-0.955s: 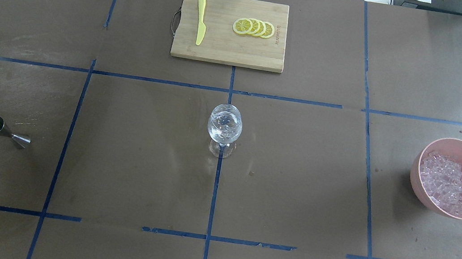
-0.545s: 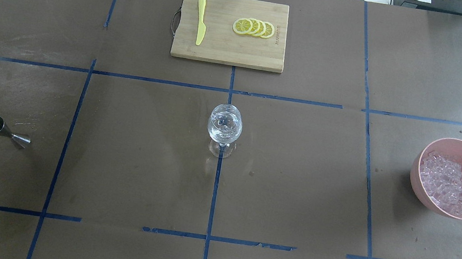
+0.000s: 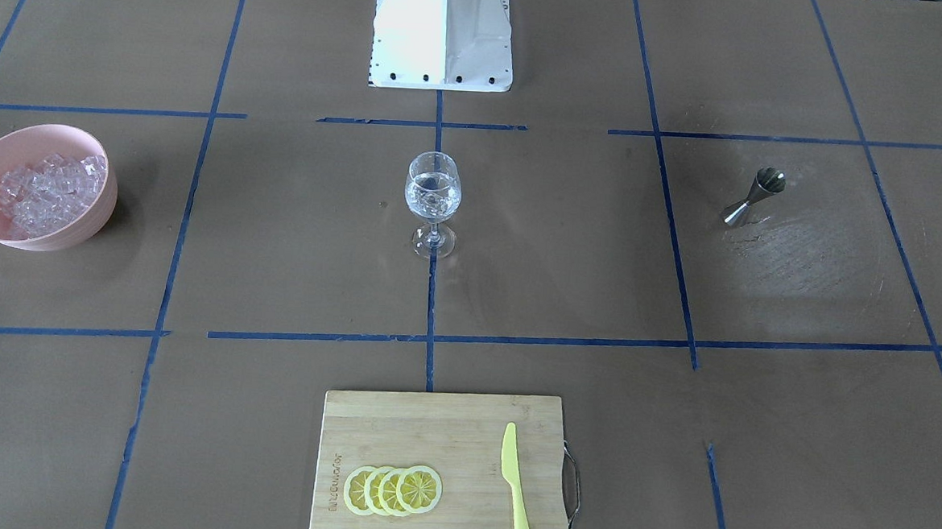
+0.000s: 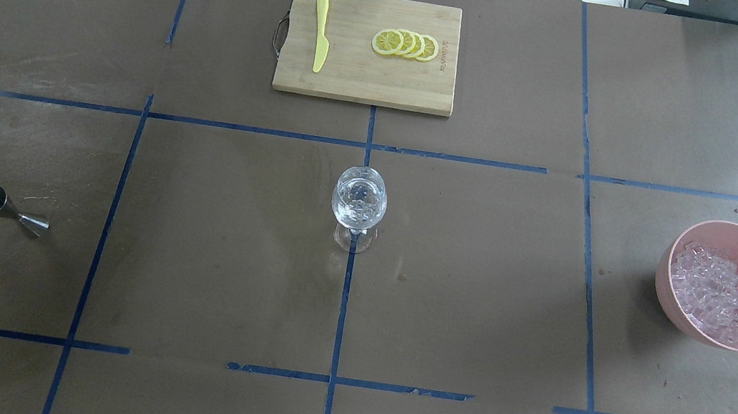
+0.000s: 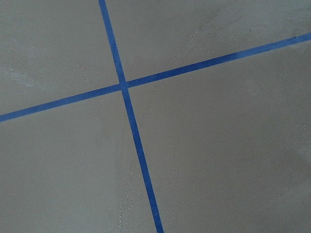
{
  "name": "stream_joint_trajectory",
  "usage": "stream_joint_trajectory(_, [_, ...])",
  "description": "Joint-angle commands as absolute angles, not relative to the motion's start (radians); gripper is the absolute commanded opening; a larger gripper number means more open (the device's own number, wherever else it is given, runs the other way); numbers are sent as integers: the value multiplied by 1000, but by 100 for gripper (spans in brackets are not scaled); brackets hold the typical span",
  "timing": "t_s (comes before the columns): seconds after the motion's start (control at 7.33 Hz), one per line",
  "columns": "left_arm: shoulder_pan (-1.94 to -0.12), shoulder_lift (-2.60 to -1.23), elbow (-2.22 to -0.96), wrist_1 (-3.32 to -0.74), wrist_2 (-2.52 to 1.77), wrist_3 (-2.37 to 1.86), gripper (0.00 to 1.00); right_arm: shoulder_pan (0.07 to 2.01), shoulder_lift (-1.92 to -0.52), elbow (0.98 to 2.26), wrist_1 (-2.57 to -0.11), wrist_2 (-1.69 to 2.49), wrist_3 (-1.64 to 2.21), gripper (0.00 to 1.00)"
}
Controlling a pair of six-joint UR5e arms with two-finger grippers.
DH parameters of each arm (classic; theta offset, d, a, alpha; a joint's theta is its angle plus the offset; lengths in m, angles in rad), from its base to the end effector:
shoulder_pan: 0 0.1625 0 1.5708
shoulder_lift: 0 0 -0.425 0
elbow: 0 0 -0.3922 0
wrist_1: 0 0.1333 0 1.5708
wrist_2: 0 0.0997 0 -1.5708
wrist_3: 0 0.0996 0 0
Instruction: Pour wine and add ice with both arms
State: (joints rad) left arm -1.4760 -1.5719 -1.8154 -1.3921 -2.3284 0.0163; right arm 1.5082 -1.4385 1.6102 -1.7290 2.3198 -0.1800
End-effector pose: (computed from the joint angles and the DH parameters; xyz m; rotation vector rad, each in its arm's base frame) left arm -0.0186 -0.4892 0.5576 0.0340 0.7598 0.1311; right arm 0.0314 -0.5462 0.5884 0.0569 -0.7488 -0.2362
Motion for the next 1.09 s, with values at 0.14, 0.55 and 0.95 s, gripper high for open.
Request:
stream_joint_trajectory(0.14, [-1539,-1598,-1751,-1331,-2332,17,100,1511,-1436,1594,-1732,2338,-189,100])
stream_joint_trajectory(0.55, [-1601,-1601,-1684,-1332,-2338,151,100,1511,-1436,1562,-1729,2345,-195,100])
stream_joint_trajectory(0.95, [-1597,-1612,-1677,-1333,-2335,143,100,1511,-1434,1563,-1724,2338,-195,100])
